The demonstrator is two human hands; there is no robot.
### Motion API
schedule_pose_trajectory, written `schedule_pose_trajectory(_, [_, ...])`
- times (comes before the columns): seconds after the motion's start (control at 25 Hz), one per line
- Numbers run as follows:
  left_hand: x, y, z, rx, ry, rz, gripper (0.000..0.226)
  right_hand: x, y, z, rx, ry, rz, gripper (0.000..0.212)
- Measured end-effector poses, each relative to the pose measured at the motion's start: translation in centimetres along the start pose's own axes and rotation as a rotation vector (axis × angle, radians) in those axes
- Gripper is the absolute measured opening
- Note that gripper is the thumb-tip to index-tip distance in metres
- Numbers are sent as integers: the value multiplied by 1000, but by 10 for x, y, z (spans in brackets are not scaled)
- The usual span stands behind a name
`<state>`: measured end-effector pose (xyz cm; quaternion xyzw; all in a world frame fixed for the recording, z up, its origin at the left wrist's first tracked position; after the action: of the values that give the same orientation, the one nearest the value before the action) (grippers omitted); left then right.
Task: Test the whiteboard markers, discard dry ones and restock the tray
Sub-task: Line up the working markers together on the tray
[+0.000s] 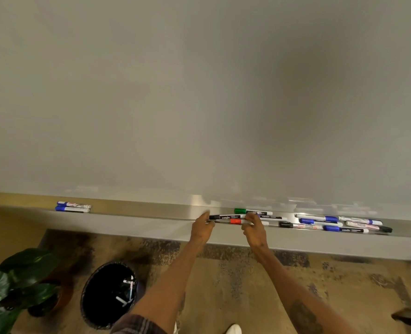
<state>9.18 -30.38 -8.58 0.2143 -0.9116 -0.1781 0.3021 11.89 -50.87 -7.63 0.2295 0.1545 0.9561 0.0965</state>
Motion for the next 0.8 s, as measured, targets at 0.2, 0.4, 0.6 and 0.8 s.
schedule_pose_trajectory(0.2, [-11, 9, -4, 136, -6, -82, 40, 2, -11, 6, -95, -32, -7, 41])
schedule_pose_trajectory(0.4, [-13, 38, -19, 308, 3, -202, 20, 13, -14, 30, -249, -13, -72, 25])
schedule_pose_trajectory(0.6, [-3, 63, -43, 521, 39, -176, 15, 24, -21, 53, -252, 67, -89, 15])
schedule_pose_trajectory(0.8, [10, 87, -68, 603, -51, -155, 14, 47, -30, 91, 326, 444, -157, 20])
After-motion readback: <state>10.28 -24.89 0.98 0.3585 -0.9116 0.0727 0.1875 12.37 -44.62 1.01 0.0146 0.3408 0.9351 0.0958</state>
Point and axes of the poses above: each hand's wrist, its own x-axis away from the middle knuckle, its own y-axis out of the back of the hand, z = x × y, the point moved 7 cm from there along -x, towards the middle knuckle, and after that the axes turned 13 degrees about -z, right-handed, at the moved point
